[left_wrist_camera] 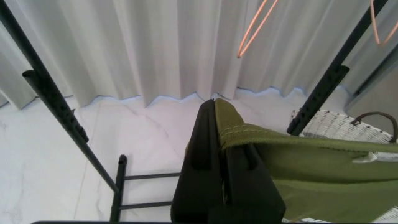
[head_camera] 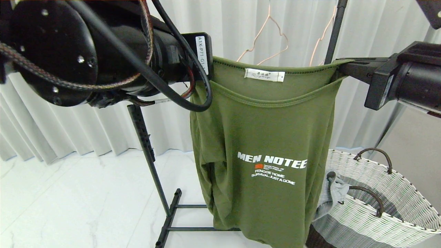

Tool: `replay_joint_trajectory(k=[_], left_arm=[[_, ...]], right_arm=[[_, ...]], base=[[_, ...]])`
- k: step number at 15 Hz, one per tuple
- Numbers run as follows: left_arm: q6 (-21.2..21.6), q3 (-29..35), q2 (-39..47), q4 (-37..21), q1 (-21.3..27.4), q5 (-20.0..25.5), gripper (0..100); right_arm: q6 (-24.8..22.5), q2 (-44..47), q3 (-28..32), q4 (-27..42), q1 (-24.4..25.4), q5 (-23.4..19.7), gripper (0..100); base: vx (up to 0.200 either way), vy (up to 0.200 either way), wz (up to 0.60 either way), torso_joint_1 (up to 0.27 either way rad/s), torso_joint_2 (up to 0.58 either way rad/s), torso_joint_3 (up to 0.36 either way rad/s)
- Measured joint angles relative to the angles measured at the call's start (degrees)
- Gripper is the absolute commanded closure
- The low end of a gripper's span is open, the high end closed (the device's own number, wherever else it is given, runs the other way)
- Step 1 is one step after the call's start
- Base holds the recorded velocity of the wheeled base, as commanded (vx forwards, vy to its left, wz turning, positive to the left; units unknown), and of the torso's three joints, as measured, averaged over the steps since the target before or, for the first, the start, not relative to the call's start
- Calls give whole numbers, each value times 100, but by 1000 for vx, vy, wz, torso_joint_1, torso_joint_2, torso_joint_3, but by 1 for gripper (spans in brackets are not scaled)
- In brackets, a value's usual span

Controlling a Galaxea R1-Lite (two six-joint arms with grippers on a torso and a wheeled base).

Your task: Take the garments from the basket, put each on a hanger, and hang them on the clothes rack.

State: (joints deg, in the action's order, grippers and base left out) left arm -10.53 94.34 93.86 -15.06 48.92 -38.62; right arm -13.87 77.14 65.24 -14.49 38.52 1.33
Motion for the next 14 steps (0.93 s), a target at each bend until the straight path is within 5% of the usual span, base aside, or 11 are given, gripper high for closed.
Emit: replay_joint_trajectory(k=[5, 6, 12, 14], left_arm=[[2, 1, -44, -2, 37, -2, 100], [2, 1, -59, -7, 37, -2, 100], [2, -9, -166, -5, -13, -18, 100], [0, -33, -188, -2, -166, -22, 100]], right_arm=[[82, -27, -15, 11, 30, 30, 100], [96, -38, -22, 33, 32, 33, 0], [115, -317, -585, 2, 26, 127, 0], [246, -551, -811, 7, 17, -149, 0]], base=[[0, 0, 0, 0, 0, 0], [0, 0, 0, 0, 0, 0], [0, 0, 0, 0, 0, 0], [0, 0, 0, 0, 0, 0]])
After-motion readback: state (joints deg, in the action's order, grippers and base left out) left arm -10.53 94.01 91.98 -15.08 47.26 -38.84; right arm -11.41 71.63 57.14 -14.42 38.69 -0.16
